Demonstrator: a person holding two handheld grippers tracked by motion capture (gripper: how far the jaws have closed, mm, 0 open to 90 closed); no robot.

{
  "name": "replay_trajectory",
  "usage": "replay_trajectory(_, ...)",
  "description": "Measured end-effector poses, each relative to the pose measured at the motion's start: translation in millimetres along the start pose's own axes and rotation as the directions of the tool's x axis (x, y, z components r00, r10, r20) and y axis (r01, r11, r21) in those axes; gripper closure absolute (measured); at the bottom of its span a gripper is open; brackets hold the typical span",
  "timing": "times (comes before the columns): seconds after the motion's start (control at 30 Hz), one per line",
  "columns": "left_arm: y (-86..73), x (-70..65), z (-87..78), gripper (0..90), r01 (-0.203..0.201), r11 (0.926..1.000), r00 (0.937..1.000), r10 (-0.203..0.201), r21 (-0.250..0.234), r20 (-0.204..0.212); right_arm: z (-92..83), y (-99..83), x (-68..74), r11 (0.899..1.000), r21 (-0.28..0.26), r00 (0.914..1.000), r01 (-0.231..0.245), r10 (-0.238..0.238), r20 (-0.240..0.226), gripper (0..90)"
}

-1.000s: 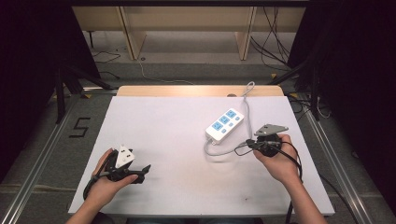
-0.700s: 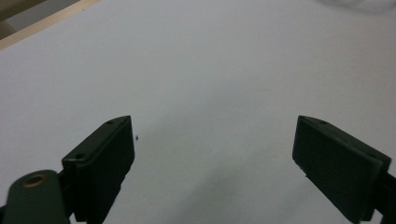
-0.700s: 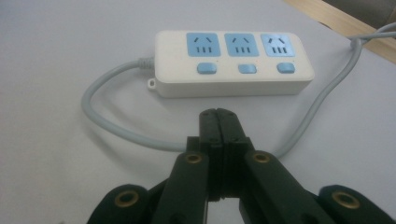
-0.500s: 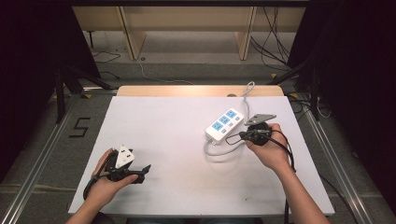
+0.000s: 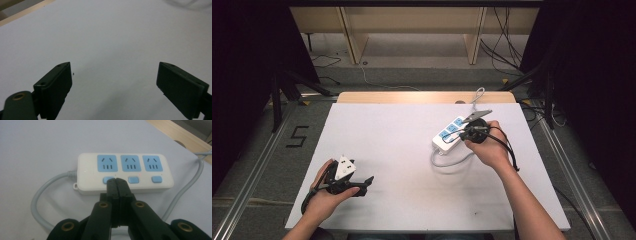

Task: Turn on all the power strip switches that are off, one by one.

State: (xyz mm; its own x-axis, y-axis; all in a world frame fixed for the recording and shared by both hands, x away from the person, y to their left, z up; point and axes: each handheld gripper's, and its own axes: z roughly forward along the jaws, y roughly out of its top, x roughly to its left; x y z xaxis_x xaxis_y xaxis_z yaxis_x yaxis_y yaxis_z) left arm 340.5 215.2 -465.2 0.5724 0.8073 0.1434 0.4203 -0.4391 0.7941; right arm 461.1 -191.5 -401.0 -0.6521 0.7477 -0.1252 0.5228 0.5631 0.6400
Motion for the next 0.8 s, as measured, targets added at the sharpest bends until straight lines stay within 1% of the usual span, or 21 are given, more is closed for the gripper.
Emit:
replay_trajectory(0.17,-0.1,0.1,0.2,13.0,0.006,1.0000,1.0000,-0.006,-0.001,0.000,12.9,11.7,-2.0,1.000,0.024,1.0000,0.006,-0.006,-0.008,90.0)
replay_trajectory(0.3,-0.2,0.4,0.3,13.0,0.006,1.0000,1.0000,-0.006,0.000,0.000,19.6,18.7,-2.0,0.999,0.043,0.9999,0.009,-0.008,-0.015,90.0)
replay_trajectory(0.57,0.0,0.4,0.4,13.1,0.003,1.0000,1.0000,-0.003,0.000,0.002,30.9,24.7,-3.8,0.997,0.080,0.9998,-0.005,0.006,-0.020,90.0)
replay_trajectory(0.67,-0.2,0.5,0.9,13.1,0.008,1.0000,1.0000,-0.008,0.005,0.005,34.1,26.9,-5.2,0.996,0.089,0.9997,0.001,0.001,-0.022,90.0)
replay_trajectory(0.8,-0.2,1.0,1.0,13.3,0.011,0.9999,0.9999,-0.011,0.004,0.004,40.2,27.5,-6.1,0.993,0.117,0.9997,-0.005,0.008,-0.025,90.0)
